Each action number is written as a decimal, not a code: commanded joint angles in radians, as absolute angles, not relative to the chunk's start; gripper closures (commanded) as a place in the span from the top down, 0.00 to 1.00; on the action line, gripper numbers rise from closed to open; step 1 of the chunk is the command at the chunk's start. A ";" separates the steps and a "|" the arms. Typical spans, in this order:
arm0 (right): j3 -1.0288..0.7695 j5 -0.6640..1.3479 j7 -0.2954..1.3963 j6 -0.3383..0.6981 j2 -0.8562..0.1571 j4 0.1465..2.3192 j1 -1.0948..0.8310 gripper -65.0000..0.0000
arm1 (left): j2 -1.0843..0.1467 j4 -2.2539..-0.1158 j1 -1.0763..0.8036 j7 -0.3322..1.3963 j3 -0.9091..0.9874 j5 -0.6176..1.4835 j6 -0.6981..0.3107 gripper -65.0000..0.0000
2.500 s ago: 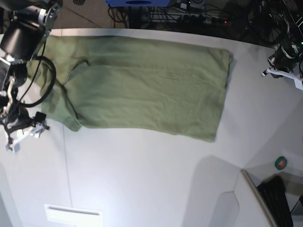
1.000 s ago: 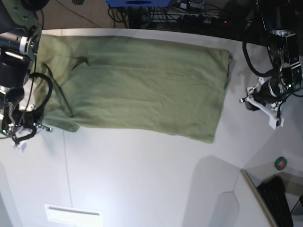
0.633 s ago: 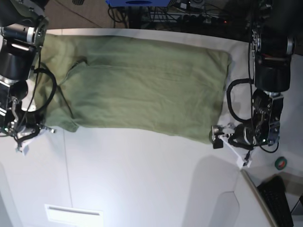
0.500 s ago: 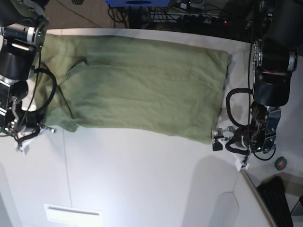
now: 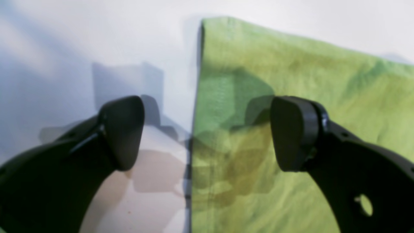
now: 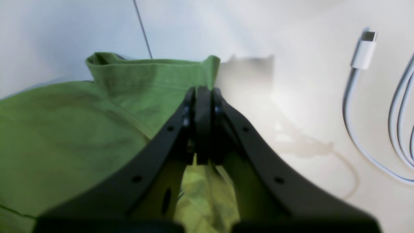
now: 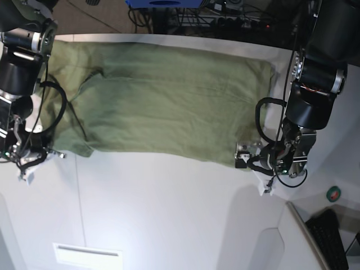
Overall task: Layout the t-shirt on the table in an organized manner, then fold the t-shirt properly
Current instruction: 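Lower the left gripper and grasp the shirt's opposite hem corner, then drag the held corner with the left gripper toward the collar, then open, then reposition the open left gripper along the shirt edge, right gripper holding, then grasp the green shirt's strip ends with both grippers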
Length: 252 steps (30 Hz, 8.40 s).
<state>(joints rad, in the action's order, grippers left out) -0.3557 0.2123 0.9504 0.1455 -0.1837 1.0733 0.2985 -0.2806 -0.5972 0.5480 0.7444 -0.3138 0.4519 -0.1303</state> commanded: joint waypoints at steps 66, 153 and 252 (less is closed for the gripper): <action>-0.352 0.220 0.937 0.147 -0.196 1.086 0.323 0.00 | -0.308 -1.461 0.015 1.242 -0.001 0.458 0.016 0.41; -0.349 0.219 0.937 0.147 -0.194 1.084 0.323 0.00 | -0.335 -0.911 0.231 1.050 0.064 0.654 -0.449 0.67; 0.145 0.216 -0.174 0.150 -0.392 0.845 0.292 0.00 | -0.355 -1.127 0.367 1.082 0.067 0.654 -0.449 0.00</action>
